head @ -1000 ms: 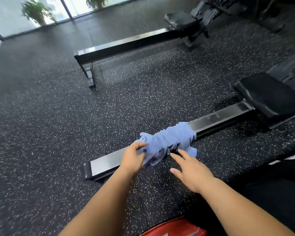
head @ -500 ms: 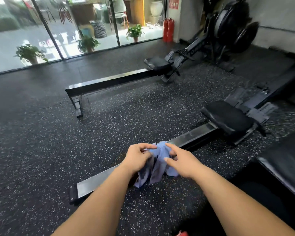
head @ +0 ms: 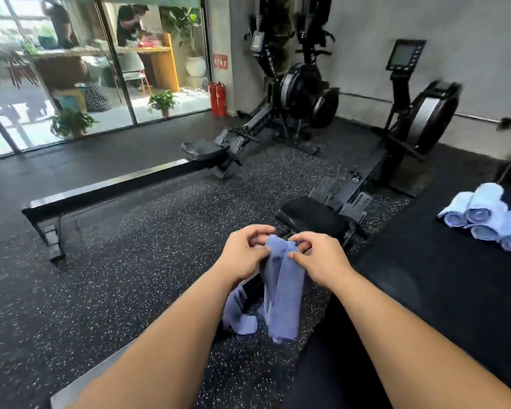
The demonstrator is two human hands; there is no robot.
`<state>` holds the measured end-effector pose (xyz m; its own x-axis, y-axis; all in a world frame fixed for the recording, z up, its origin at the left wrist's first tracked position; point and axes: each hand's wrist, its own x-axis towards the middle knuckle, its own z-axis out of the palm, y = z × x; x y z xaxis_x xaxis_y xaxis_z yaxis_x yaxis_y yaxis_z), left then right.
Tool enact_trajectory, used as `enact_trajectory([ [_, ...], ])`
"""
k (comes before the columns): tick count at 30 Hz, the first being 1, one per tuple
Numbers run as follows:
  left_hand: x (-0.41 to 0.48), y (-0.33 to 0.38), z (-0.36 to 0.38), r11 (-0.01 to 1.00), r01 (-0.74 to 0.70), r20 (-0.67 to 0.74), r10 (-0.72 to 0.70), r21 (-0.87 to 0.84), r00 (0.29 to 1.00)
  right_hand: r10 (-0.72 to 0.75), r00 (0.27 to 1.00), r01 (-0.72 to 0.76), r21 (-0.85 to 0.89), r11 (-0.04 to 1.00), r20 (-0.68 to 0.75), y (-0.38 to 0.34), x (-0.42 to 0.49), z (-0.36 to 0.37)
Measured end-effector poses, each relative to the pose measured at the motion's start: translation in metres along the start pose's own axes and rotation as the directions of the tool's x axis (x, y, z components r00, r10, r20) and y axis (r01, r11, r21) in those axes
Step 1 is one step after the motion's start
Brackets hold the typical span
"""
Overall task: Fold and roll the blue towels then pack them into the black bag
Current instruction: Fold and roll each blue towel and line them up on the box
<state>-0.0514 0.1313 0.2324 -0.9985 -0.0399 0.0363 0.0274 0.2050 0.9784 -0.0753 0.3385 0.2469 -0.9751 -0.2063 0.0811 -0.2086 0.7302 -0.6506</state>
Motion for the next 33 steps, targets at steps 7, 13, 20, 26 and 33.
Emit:
enact_trajectory([
  [7,0.050,0.086,0.068,0.985,-0.168,0.088,0.165,0.030,0.982,-0.012,0.967,-0.004,-0.062,0.998,-0.254,0.025,0.000,-0.112],
  [13,0.072,0.160,0.152,0.940,-0.342,0.159,0.336,0.008,0.928,0.010,0.876,-0.029,-0.032,0.999,-0.483,0.057,-0.027,-0.208],
  [20,0.050,0.196,0.264,0.914,-0.391,0.325,0.403,-0.103,0.856,0.191,0.719,-0.211,0.052,0.976,-0.668,0.105,-0.108,-0.279],
  [26,-0.007,0.117,0.351,0.903,-0.379,0.624,0.178,0.204,0.761,0.570,0.714,-0.645,-0.067,0.761,-0.407,0.189,-0.201,-0.258],
  [33,-0.045,0.075,0.373,0.698,-0.510,0.672,0.057,0.502,0.739,0.662,0.707,-0.707,-0.250,0.662,-0.247,0.226,-0.231,-0.229],
])
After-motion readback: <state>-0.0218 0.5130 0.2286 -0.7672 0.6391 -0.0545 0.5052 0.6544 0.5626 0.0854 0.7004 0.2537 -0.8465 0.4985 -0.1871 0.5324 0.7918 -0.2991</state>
